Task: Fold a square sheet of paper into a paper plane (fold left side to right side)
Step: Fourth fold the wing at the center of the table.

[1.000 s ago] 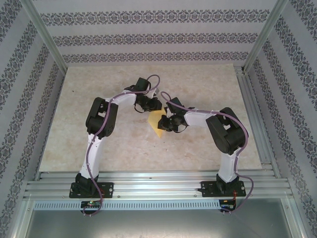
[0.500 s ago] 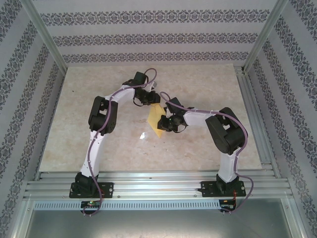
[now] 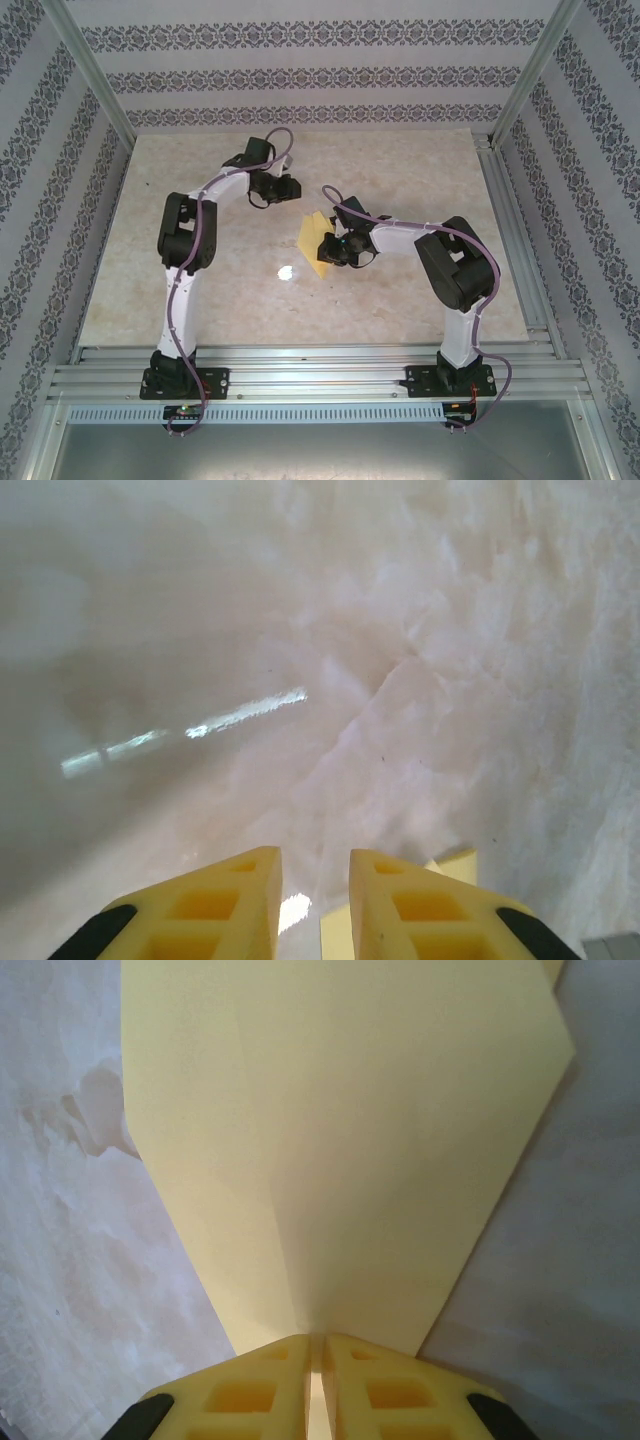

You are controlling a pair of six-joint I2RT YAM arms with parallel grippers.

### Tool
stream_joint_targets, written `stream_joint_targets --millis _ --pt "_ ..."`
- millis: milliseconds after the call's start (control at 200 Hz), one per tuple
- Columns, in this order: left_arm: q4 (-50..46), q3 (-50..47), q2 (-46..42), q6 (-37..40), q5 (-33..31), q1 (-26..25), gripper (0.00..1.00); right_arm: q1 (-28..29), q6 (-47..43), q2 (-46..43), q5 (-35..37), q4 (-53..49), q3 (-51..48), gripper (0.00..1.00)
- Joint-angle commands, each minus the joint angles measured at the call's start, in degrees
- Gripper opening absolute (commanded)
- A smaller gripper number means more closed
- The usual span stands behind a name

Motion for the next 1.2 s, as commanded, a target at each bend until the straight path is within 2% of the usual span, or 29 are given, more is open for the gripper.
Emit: stream_joint_targets --millis 0,130,405,659,914,1194 --pt "8.06 -8.34 -10.43 1.62 0.01 0.15 0.24 1.34 -1.12 3.41 1.86 -7.86 -1.53 0.14" --pt "17.09 -19.79 -15.08 -2.96 7.14 -0.9 0.19 1.34 -1.3 3.6 2.06 -8.09 -1.1 0.14" --pt "24.17 -28.78 -14.73 -7.13 6.07 -7.62 0.16 1.56 -1.3 4.46 1.86 -7.92 -1.0 0.14" --pt "25.92 -27.91 -11.14 -8.59 6.56 -11.09 0.15 1.86 -1.39 4.75 1.81 -7.98 -0.56 0.14" --pt "27.43 -28.43 -7.93 -9.74 6.26 -12.21 0.15 1.94 -1.65 5.27 1.84 -8.31 -0.21 0.14" --pt "19.74 -20.94 -3.02 -4.91 1.29 -11.62 0.16 2.34 -2.01 5.8 2.41 -9.25 0.15 0.14"
